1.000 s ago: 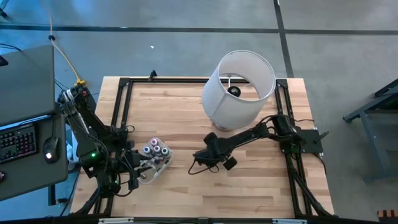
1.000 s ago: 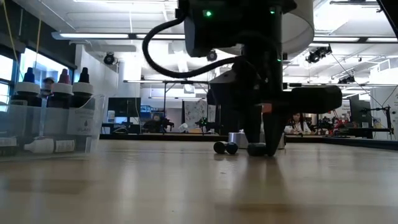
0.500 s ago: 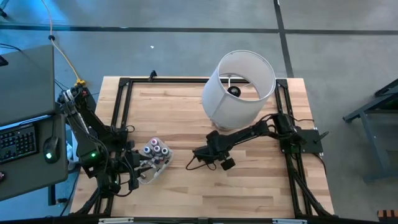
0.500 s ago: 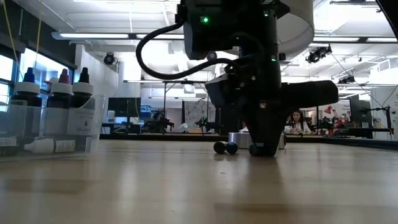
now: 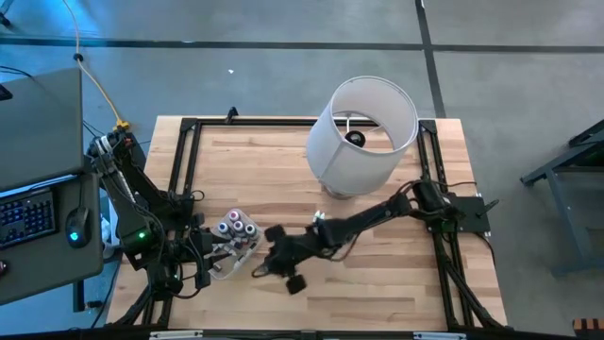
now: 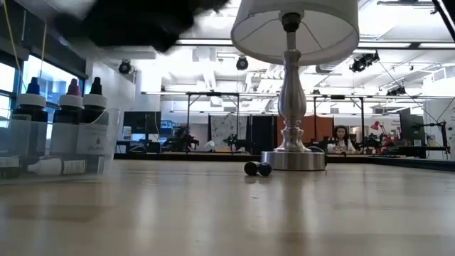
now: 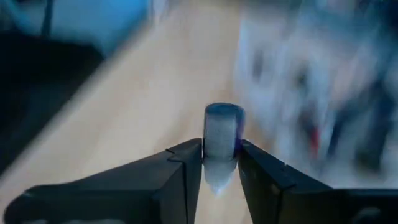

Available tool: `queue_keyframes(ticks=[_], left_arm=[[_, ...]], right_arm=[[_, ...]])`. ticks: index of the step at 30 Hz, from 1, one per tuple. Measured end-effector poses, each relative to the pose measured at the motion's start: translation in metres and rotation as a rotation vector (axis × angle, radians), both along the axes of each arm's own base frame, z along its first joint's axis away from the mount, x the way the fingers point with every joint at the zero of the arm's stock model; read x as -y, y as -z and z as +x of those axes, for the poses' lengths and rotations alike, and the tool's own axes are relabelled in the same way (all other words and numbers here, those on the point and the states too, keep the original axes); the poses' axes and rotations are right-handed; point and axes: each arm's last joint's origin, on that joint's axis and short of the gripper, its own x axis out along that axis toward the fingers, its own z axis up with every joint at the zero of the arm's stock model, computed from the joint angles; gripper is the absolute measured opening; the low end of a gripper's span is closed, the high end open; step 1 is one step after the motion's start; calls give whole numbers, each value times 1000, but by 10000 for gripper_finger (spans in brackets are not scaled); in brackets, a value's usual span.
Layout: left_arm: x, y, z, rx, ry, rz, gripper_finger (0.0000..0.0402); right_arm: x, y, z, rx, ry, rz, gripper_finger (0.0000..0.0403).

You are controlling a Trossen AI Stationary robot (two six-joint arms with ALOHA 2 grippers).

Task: Pick & Place food coloring
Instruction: Put the violet food coloring bottle into the transparent bin, then put the blue food coloring bottle into the transparent bin

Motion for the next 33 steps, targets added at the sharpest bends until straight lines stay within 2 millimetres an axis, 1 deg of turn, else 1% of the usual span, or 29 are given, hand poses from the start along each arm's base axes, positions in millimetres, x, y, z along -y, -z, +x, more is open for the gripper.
queue_keyframes(ticks=[3, 6, 10, 12, 14, 17, 20, 23, 33], left_arm=[[0, 0, 0, 1, 0, -1, 157], [0, 0, 0, 3, 1, 5, 157], [0, 0, 0, 14, 5, 26, 157], [0, -1, 0, 18, 3, 32, 157], [0, -1, 0, 19, 3, 31, 157], [0, -1, 0, 19, 2, 33, 157], [-1, -1, 0, 20, 2, 35, 157], [-1, -1, 0, 20, 2, 35, 157], [0, 0, 0, 15, 4, 30, 157]], right_arm=[[-8, -1, 10, 274, 17, 25, 81], [-7, 9, 22, 406, 71, 56, 65], [1, 29, 39, 401, 149, 72, 66], [8, 34, 44, 385, 240, 61, 75], [18, 38, 47, 366, 288, 48, 81], [32, 41, 50, 347, 302, 41, 83], [42, 40, 53, 346, 269, 69, 86], [46, 42, 53, 317, 264, 108, 93], [44, 44, 51, 279, 241, 88, 142]])
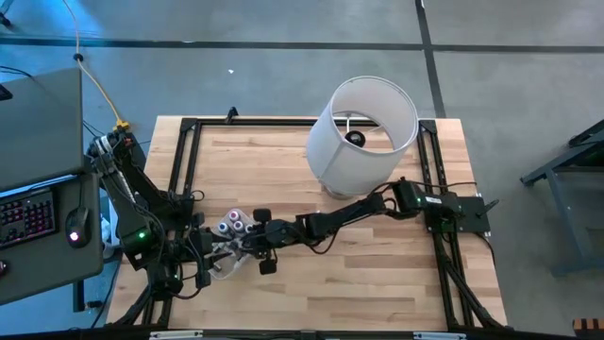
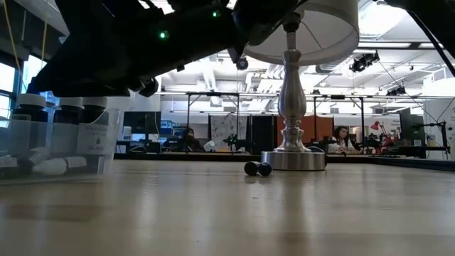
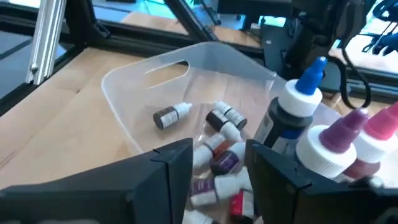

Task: Pick & Place food coloring
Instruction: Put the blue food coloring bottle into the transparent bin

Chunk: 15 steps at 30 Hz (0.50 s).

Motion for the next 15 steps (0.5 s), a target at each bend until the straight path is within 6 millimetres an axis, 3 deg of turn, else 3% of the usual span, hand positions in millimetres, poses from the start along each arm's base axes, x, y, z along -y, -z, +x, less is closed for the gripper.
queue_keyframes(ticks=[6, 11, 15], left_arm=[[0, 0, 0, -5, 3, -4, 157], [1, 0, 0, -13, 9, -14, 157], [1, 0, 0, -15, 10, -17, 157]], right_arm=[[-14, -34, -19, -90, -35, -72, 145], [-18, -55, -55, -378, 38, -160, 146], [-9, -53, -85, -672, 60, -257, 147]])
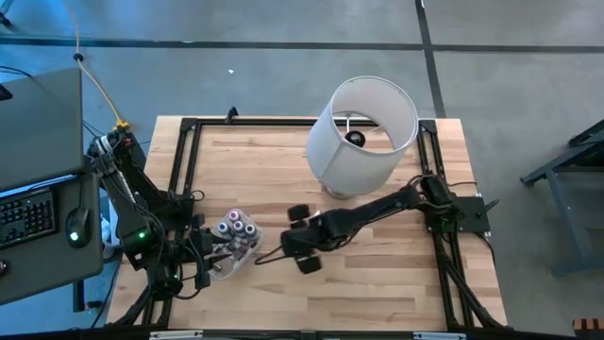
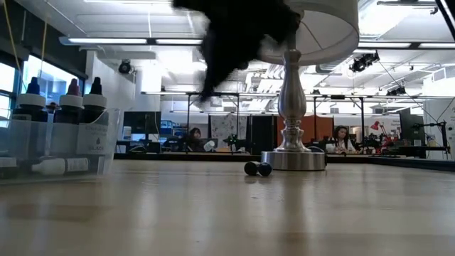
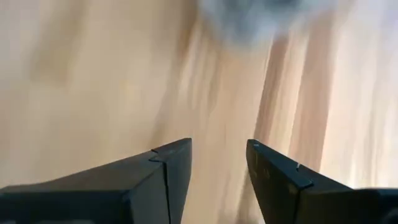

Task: Pick & Place food coloring
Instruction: Put the blue food coloring bottle into the transparent bin

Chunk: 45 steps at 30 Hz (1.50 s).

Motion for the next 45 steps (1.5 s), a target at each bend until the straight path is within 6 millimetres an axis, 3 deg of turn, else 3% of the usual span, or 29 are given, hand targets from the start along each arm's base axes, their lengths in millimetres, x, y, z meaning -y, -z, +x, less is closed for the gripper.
queue_keyframes(ticks=[4, 9, 24, 32, 40, 45], left_arm=[[0, 0, 0, 3, 0, -5, 157], [1, -1, 1, 7, 0, -13, 157], [1, -1, 1, 2, 4, -22, 157], [2, 0, 1, -9, 10, -31, 157], [2, 0, 1, -8, 10, -31, 157], [2, 0, 1, -7, 9, -30, 157]], right_arm=[[14, 18, -21, -268, -42, -67, 147], [32, 33, -32, -414, -129, -152, 147], [74, 43, -28, -447, -183, -39, 146], [76, 72, -41, -478, -192, -92, 145], [74, 79, -42, -445, -188, -37, 138], [74, 78, -42, -450, -47, 8, 129]])
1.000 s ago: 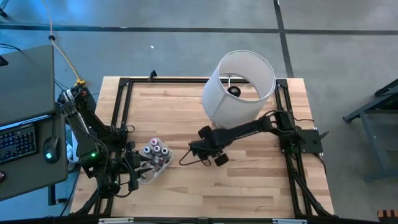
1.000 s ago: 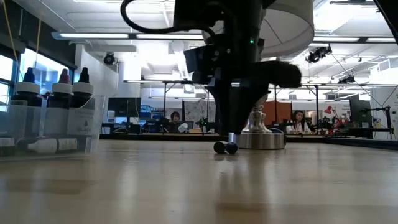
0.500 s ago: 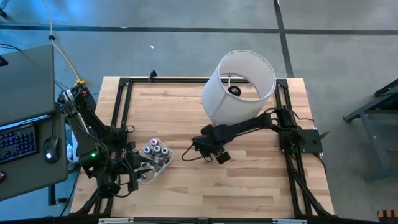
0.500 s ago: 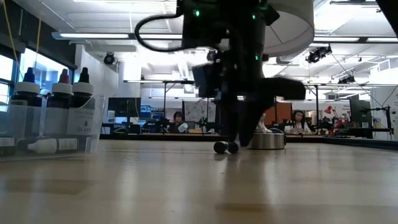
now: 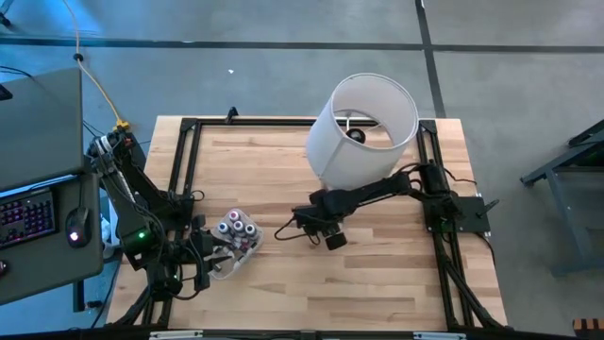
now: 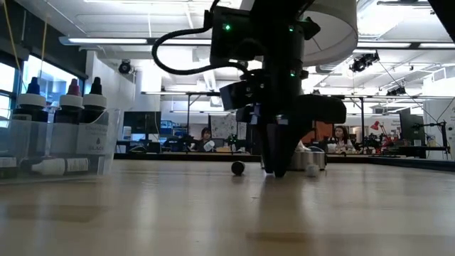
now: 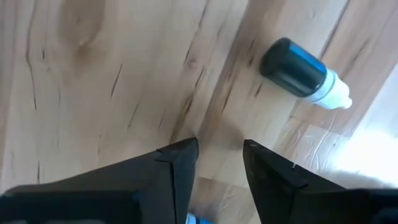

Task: Pick & Place food coloring
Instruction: Put the blue food coloring bottle into the transparent bin

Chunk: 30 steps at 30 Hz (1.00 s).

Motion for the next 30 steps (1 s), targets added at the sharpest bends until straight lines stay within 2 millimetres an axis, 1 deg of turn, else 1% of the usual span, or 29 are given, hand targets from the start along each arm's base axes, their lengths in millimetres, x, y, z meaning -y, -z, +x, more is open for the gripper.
queue_keyframes(ticks=[5, 7, 10, 12, 14, 16, 20, 23, 26, 28, 30], left_arm=[[0, 0, 0, 8, -5, 4, 157], [0, 0, 0, 8, -5, 4, 157], [0, 0, 0, 8, -5, 3, 157], [0, 0, 0, 8, -6, 1, 157], [0, 0, 0, 8, -6, 0, 157], [0, 0, 0, 7, -5, 0, 157], [0, 0, 0, 7, -5, 0, 157], [0, 0, 0, 7, -5, 1, 157], [0, 0, 0, 7, -5, 1, 157], [0, 0, 0, 12, -6, 0, 157], [0, -1, 0, 15, -8, -2, 157]], right_arm=[[-4, -13, 3, -36, 26, -12, 131], [-9, -22, 4, -57, 44, -12, 130], [-15, -38, 8, -40, 136, 18, 131], [-20, -42, 5, -75, 210, 24, 131], [-26, -44, 1, -99, 237, 18, 131], [-35, -45, -3, -130, 207, 18, 131], [-55, -39, -18, -220, 65, -12, 131], [-65, -35, -24, -220, -63, -105, 133], [-71, -34, -27, -204, -186, -241, 138], [-74, -36, -28, -187, -237, -314, 143], [-76, -36, -29, -188, -271, -332, 151]])
